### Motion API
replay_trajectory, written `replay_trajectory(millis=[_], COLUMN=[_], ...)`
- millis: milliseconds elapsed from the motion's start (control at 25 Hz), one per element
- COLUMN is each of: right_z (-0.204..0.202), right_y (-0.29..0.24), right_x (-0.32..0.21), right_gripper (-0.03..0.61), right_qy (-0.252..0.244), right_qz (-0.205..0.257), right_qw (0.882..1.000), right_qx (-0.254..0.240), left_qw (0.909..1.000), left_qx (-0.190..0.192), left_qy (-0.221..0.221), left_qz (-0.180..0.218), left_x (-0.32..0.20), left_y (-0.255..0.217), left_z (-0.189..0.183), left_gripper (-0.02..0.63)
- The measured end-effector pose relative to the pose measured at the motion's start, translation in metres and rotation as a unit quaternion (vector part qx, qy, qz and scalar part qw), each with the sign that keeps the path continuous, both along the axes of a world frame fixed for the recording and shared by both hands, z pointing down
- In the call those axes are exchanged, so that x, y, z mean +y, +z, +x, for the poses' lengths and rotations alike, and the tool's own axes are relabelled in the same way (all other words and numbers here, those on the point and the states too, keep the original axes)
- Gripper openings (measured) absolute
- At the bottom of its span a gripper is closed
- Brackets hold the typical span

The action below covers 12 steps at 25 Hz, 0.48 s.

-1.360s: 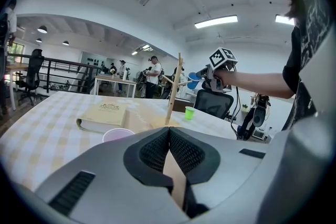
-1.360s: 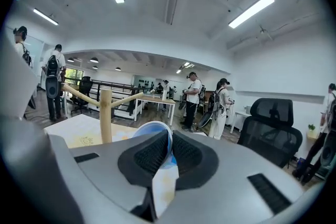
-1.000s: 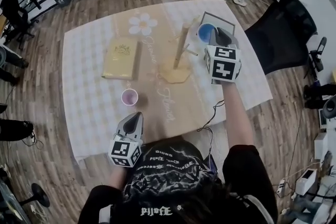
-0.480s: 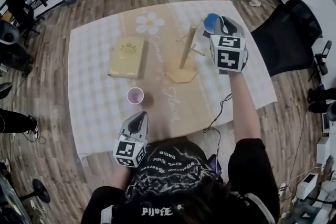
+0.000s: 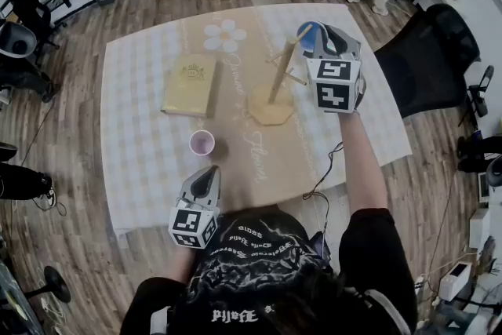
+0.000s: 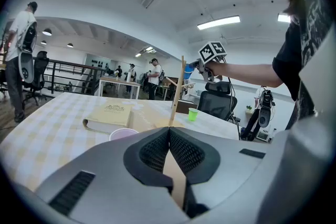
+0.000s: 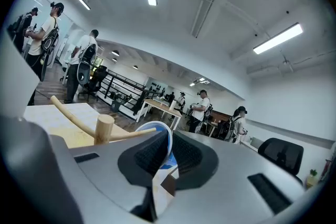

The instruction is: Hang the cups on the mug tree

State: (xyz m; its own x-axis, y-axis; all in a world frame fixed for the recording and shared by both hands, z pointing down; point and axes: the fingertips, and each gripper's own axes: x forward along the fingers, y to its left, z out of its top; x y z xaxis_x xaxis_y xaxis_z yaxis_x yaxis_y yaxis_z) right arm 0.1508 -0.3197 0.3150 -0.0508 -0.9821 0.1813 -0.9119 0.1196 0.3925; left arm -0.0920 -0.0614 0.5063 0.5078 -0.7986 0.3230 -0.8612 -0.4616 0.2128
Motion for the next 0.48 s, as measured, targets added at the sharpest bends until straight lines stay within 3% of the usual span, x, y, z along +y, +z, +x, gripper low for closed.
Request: replay_trajectory(millis=[480], right_z=[-0.011], right_y=[-0.007], right_x=[0.013], right_gripper=[0.035], right_qy=[-0.014], right_qz=[0.026], right_qw=[0.999], right_qx=[0.039], left_qw=[0.9998], left_qx=[0.021], left_qy=[-0.004], left_qz=[-0.002], left_x=[-0.005], left_y=[-0.001], left_z=[0.001], left_gripper=[0.020])
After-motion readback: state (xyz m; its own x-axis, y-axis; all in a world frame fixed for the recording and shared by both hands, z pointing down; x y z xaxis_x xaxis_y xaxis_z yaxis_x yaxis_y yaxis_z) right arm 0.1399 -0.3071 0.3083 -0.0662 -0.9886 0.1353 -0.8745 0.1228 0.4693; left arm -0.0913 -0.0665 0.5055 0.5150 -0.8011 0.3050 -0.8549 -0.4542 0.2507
